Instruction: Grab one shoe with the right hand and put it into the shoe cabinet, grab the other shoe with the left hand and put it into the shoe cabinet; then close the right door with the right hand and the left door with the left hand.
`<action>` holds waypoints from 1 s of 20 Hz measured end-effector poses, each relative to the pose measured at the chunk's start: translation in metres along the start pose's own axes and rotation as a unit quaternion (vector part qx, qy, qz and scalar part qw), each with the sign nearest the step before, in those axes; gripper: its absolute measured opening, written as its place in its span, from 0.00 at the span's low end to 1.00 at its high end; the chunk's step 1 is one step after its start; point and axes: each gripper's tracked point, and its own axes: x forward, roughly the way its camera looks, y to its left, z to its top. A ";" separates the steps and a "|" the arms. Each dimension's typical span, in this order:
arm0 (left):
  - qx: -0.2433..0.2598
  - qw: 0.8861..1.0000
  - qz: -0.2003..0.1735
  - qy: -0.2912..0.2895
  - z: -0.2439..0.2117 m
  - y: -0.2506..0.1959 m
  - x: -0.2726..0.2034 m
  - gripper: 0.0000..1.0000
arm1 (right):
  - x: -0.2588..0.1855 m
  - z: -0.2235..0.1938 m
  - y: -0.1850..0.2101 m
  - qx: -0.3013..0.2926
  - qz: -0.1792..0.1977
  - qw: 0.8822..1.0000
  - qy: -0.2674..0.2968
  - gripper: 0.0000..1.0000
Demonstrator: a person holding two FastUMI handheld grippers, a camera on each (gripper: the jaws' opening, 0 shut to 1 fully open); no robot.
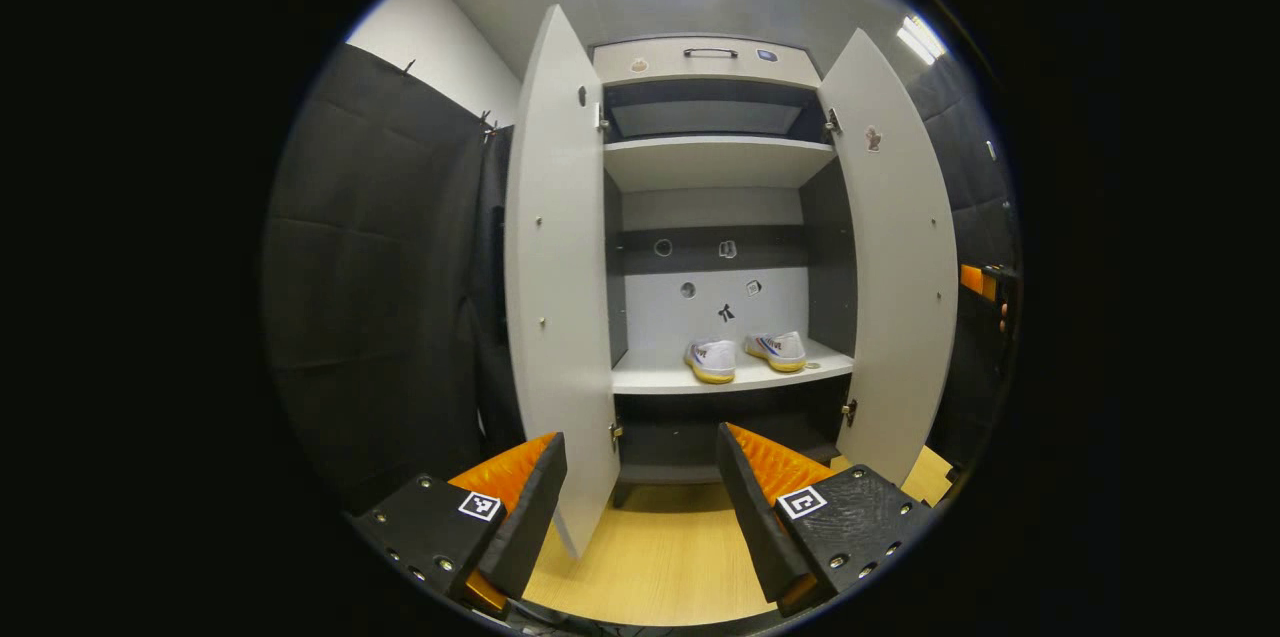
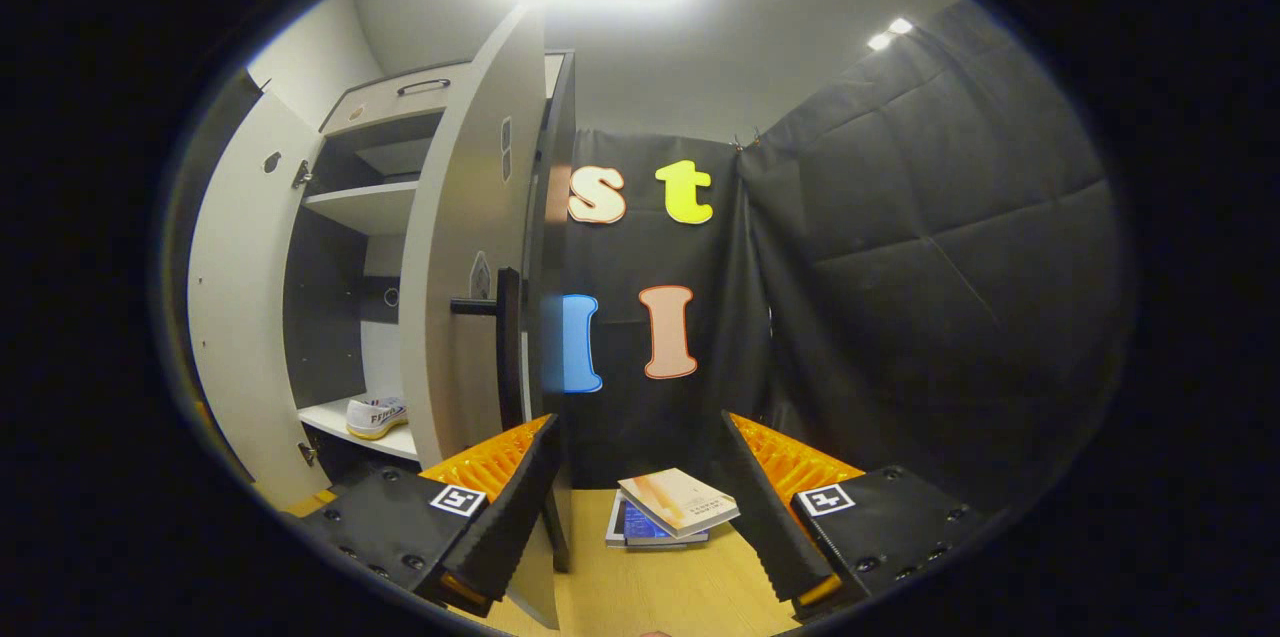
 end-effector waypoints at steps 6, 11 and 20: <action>0.000 0.999 0.031 0.004 0.000 0.042 -0.009 0.81 | 0.001 0.004 0.021 -0.025 0.006 1.000 -0.012 0.91; -0.003 1.000 0.028 0.002 0.005 0.071 0.004 0.81 | -0.006 0.005 0.041 -0.020 0.004 1.000 -0.009 0.91; -0.003 1.000 0.005 -0.002 0.007 0.116 0.030 0.81 | -0.016 0.005 0.106 -0.003 0.007 1.000 0.000 0.91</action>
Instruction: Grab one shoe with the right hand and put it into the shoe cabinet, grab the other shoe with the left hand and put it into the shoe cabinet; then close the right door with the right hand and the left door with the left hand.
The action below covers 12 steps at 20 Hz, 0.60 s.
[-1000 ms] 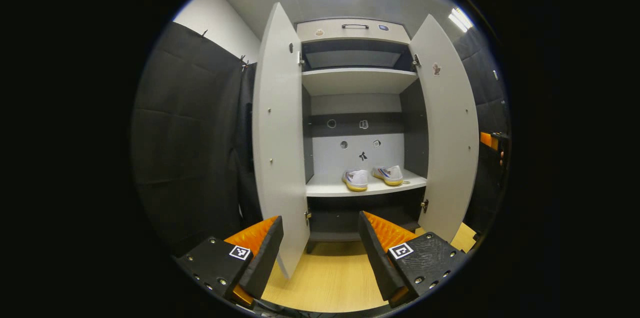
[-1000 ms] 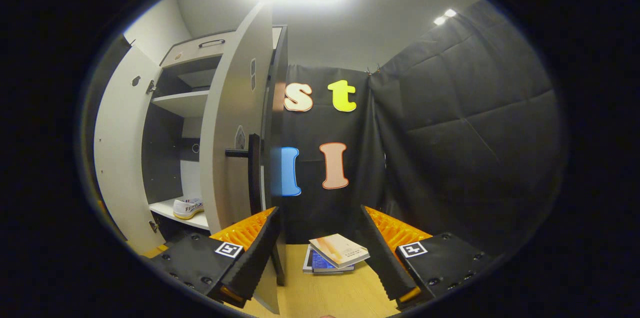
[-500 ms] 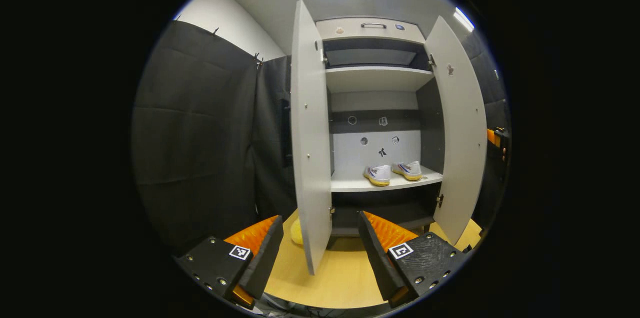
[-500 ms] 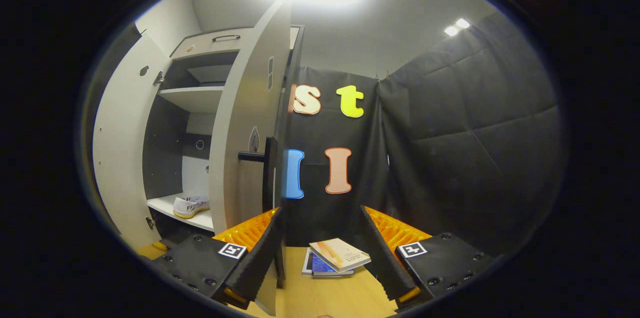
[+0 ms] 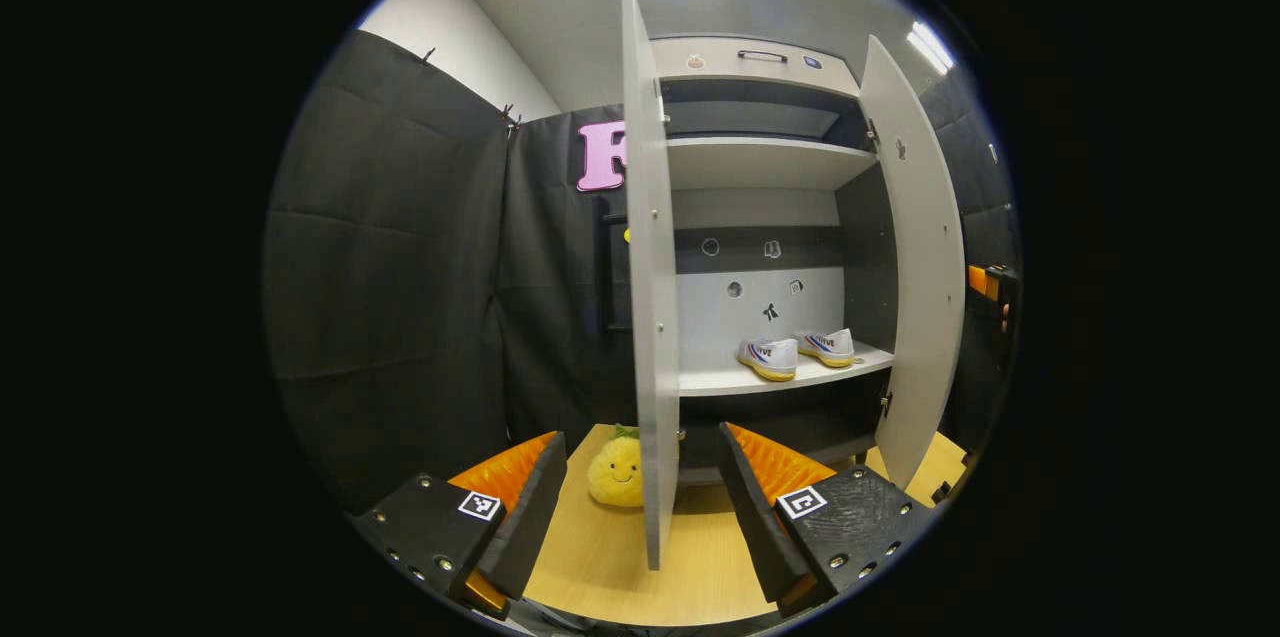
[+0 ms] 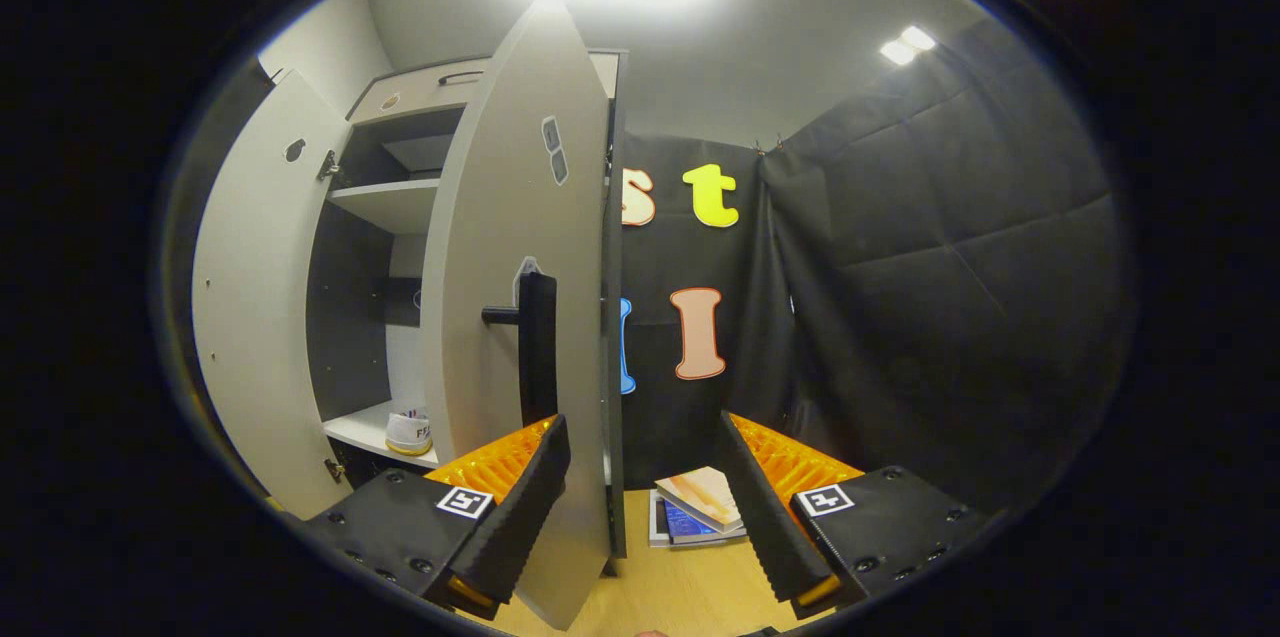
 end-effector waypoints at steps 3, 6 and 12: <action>-0.008 1.000 0.002 0.003 -0.007 0.017 0.008 0.81 | 0.001 0.000 0.022 0.005 0.007 1.000 0.002 0.91; -0.018 1.000 0.006 0.006 -0.012 0.036 0.009 0.81 | 0.007 -0.004 0.053 0.021 0.028 0.999 0.008 0.92; -0.029 0.999 0.029 0.010 -0.025 0.076 0.007 0.81 | 0.032 -0.020 0.114 0.021 0.074 0.997 0.030 0.92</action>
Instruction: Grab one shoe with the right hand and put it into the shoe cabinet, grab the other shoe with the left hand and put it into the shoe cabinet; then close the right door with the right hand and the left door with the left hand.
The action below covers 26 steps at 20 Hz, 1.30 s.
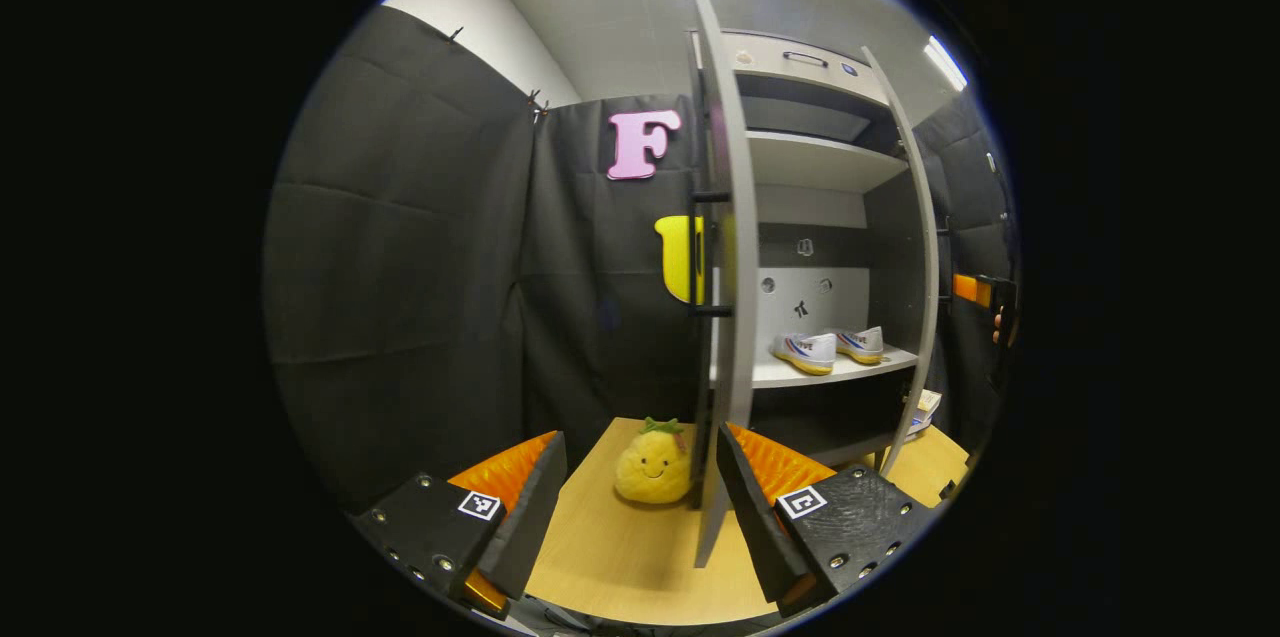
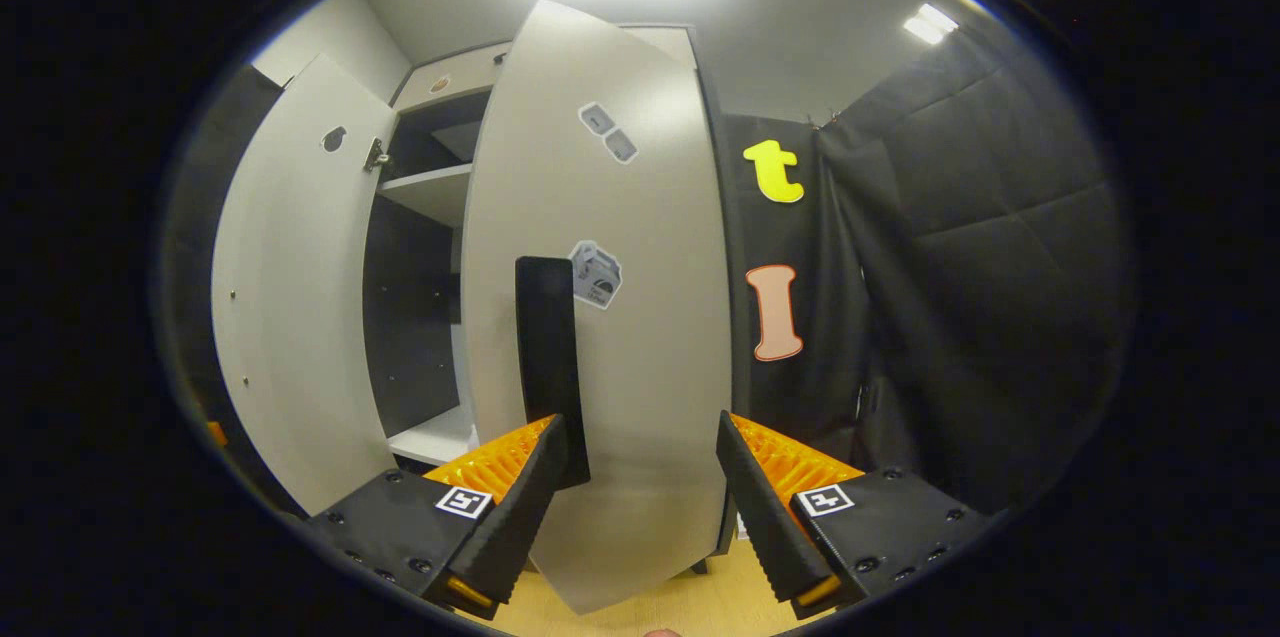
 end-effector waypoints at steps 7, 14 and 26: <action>-0.009 1.000 0.016 0.000 0.004 0.033 0.012 0.81 | 0.008 0.002 0.008 -0.011 -0.013 1.000 -0.001 0.95; -0.012 1.000 0.002 -0.020 0.046 0.036 0.064 0.81 | -0.028 -0.003 -0.027 -0.048 -0.054 0.997 0.001 0.97; 0.019 0.998 -0.016 -0.063 0.087 0.002 0.104 0.78 | -0.071 -0.027 -0.092 -0.039 -0.107 0.993 0.026 0.97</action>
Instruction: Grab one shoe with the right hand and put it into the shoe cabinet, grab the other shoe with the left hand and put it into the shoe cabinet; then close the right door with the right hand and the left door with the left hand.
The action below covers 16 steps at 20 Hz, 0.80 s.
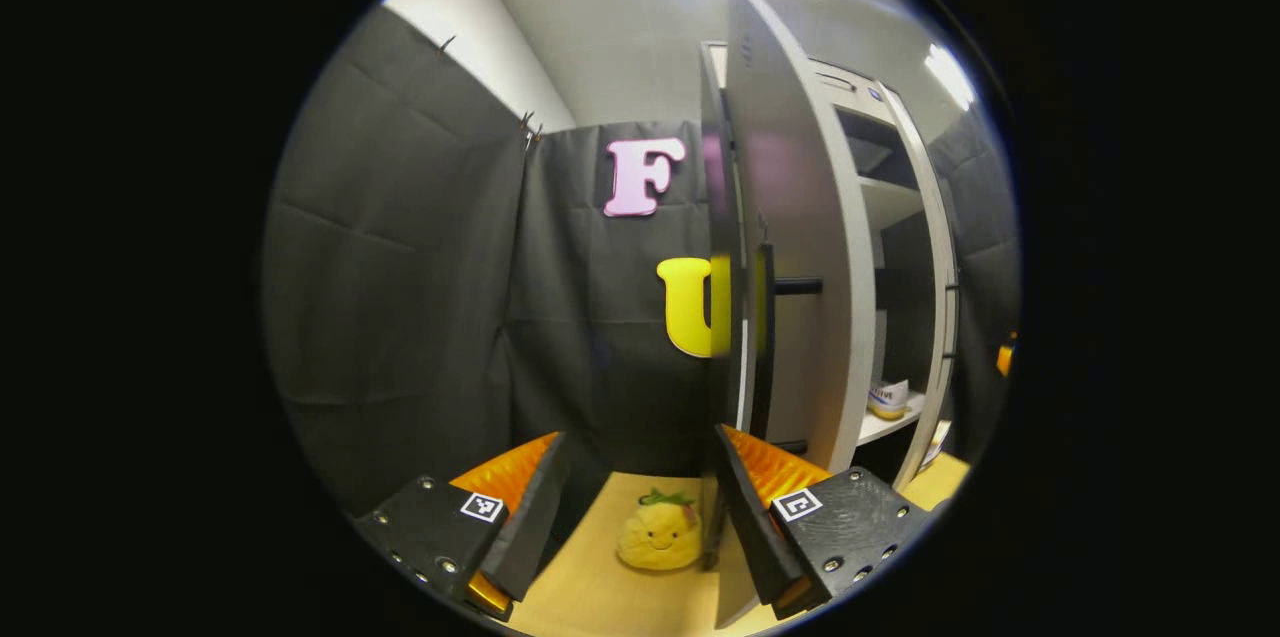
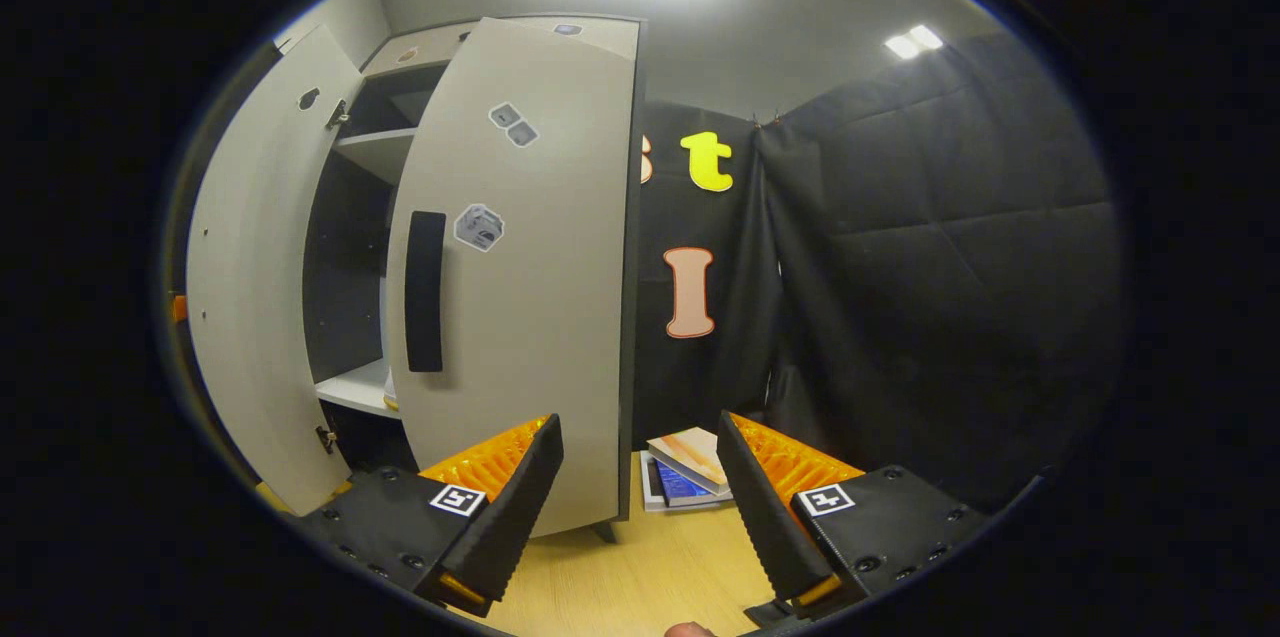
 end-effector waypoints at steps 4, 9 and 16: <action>-0.028 1.000 -0.003 0.008 -0.003 -0.010 -0.002 0.78 | 0.003 -0.004 -0.005 0.001 0.009 1.000 0.002 0.98; -0.027 0.999 -0.017 0.007 0.001 -0.040 -0.010 0.78 | 0.010 -0.004 -0.010 0.001 0.025 1.000 0.003 0.97; -0.023 0.999 -0.036 -0.003 0.007 -0.090 -0.012 0.78 | 0.011 -0.005 -0.030 0.001 0.029 1.000 0.006 0.97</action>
